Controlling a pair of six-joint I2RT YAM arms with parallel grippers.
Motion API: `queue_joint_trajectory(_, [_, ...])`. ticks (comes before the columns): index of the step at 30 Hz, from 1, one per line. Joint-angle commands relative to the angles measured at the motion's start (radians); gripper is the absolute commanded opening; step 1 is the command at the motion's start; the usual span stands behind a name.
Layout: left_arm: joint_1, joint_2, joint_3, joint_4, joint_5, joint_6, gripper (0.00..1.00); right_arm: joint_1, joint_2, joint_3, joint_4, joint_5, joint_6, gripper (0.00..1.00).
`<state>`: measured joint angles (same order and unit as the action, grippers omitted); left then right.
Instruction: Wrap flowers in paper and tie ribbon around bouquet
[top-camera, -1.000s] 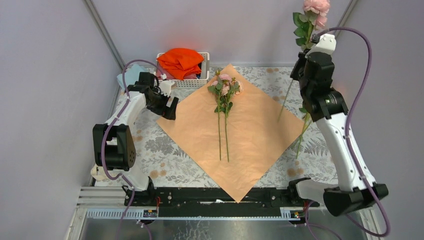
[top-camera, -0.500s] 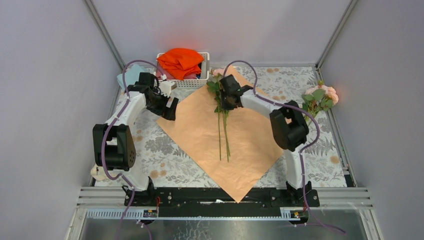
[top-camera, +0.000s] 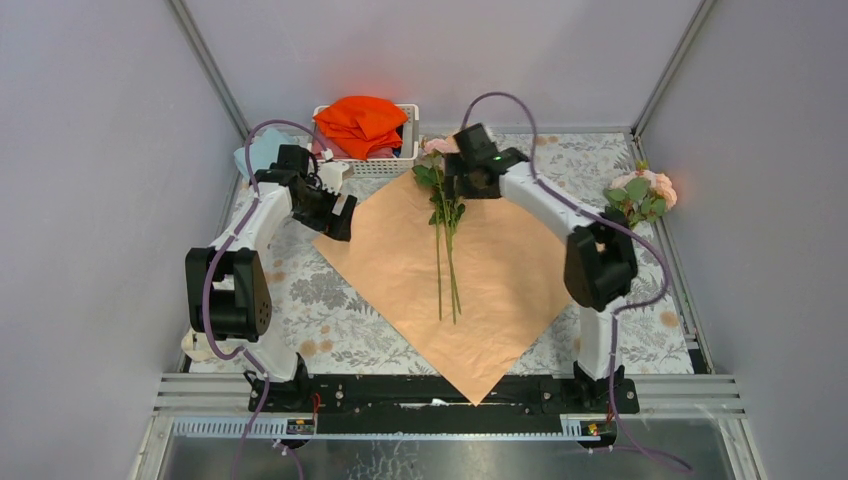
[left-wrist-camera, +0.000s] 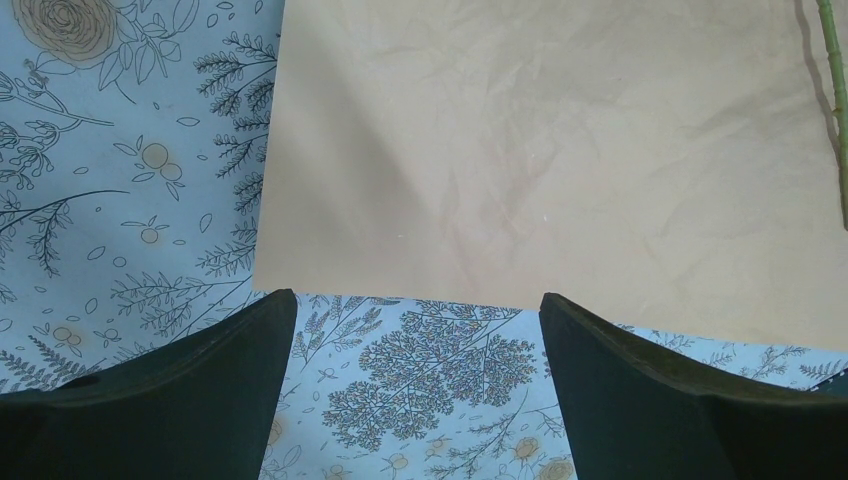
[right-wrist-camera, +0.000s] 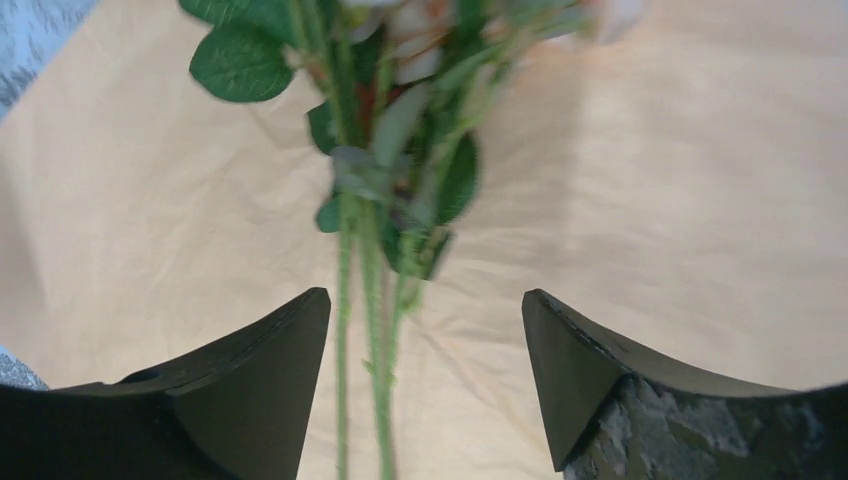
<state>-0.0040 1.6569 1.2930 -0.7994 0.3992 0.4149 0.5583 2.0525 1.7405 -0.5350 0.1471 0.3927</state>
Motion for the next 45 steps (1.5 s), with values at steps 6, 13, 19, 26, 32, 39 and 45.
queue_joint_trajectory(6, [0.003,-0.026,-0.006,-0.007,0.003,0.017,0.99,-0.531,-0.448,-0.314,-0.031,0.091,-0.137,0.73])
queue_joint_trajectory(13, [0.003,-0.009,-0.005,-0.007,0.001,0.022,0.99,-0.807,-0.380,-0.420,0.049,-0.039,-0.146,0.51])
queue_joint_trajectory(19, [0.002,-0.010,-0.008,-0.009,-0.003,0.022,0.99,-0.838,-0.158,-0.309,0.007,0.069,-0.180,0.45])
queue_joint_trajectory(26, [0.003,0.003,-0.005,-0.009,0.001,0.016,0.99,-0.840,-0.040,-0.280,0.012,0.063,-0.184,0.46])
queue_joint_trajectory(32, [0.002,0.001,-0.004,-0.009,-0.004,0.015,0.99,-0.841,0.017,-0.274,0.014,-0.003,-0.214,0.19])
queue_joint_trajectory(39, [0.002,0.004,0.000,-0.009,0.001,0.014,0.99,-0.839,-0.116,-0.211,0.050,-0.048,-0.372,0.00])
queue_joint_trajectory(45, [0.002,-0.006,0.001,-0.009,-0.006,0.016,0.99,-0.811,-0.308,-0.124,0.062,-0.032,-0.425,0.00])
